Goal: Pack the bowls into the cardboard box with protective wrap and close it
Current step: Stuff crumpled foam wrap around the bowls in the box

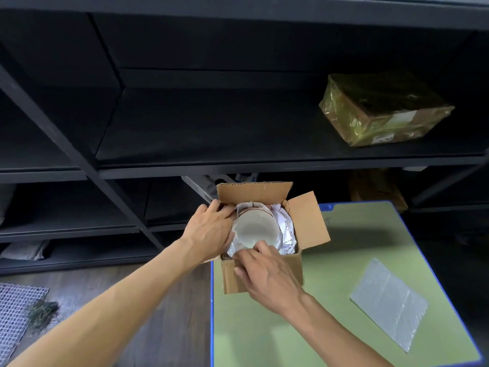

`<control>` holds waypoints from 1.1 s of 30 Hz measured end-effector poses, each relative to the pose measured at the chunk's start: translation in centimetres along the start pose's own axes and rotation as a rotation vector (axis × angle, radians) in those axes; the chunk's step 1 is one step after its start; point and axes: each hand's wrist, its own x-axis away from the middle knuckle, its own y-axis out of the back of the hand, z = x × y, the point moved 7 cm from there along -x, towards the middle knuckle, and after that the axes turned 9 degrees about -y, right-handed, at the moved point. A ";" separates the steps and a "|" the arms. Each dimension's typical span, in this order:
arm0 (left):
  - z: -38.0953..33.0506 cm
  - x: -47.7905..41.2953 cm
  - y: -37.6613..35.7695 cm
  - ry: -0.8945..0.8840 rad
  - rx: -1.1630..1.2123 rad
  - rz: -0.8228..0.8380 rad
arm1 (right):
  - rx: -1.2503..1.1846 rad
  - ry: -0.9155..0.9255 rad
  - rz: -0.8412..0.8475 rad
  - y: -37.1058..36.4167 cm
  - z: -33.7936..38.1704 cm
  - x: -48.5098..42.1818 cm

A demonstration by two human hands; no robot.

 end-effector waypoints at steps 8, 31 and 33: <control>1.1 -0.2 -0.3 -0.058 0.150 0.130 | -0.016 0.013 -0.026 -0.2 -0.2 -0.1; 0.8 -0.1 -0.6 0.174 0.366 -0.116 | 0.044 0.064 -0.100 -0.1 0.4 0.5; 0.7 -0.3 -1.0 0.198 0.344 -0.102 | 0.010 0.061 -0.116 0.0 0.4 0.8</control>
